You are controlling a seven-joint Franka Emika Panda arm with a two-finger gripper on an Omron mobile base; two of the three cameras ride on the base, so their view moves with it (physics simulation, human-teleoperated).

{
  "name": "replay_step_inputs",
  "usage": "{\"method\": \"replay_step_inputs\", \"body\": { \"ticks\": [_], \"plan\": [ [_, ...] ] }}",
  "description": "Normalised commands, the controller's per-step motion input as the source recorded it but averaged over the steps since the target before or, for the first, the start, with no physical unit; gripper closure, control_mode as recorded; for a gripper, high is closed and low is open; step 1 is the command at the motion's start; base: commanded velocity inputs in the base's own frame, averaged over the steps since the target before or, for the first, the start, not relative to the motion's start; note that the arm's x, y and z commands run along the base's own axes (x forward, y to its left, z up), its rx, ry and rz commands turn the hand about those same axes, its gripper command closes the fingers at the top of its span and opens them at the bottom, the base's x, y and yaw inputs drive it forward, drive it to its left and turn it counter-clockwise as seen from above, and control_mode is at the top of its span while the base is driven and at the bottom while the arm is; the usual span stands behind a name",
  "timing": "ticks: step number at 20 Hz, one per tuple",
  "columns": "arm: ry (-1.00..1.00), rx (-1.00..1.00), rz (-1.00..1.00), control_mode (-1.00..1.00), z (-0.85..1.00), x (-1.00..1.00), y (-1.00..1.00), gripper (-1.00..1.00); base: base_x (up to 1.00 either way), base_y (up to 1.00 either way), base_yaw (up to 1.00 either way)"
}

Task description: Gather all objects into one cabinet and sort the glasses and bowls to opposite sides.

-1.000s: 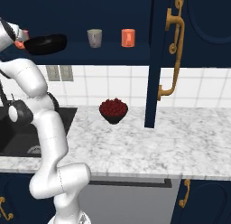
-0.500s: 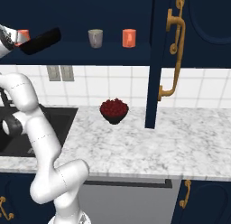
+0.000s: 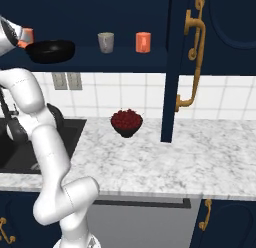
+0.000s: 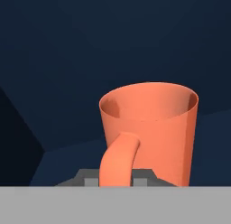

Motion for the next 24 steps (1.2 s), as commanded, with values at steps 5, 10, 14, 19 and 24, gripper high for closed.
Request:
{"method": "replay_step_inputs", "body": {
  "ticks": [5, 10, 14, 19, 24],
  "plan": [
    [0.41, 0.0, 0.0, -1.0, 0.55, -0.61, 0.0, 1.0, 0.0, 0.0, 0.0],
    [0.16, 0.0, -0.01, -1.0, 0.12, -0.78, 0.0, 1.0, 0.0, 0.0, 0.0],
    [-0.02, -0.01, -0.1, -1.0, -0.14, -0.54, -0.04, 1.0, 0.0, 0.0, 0.0],
    [-0.01, 0.0, -0.06, -1.0, -0.04, -0.55, -0.52, 1.0, 0.0, 0.0, 0.0],
    [0.0, 0.01, 0.0, -1.0, 0.11, -0.87, -0.6, 1.0, 0.0, 0.0, 0.0]
  ]
}}
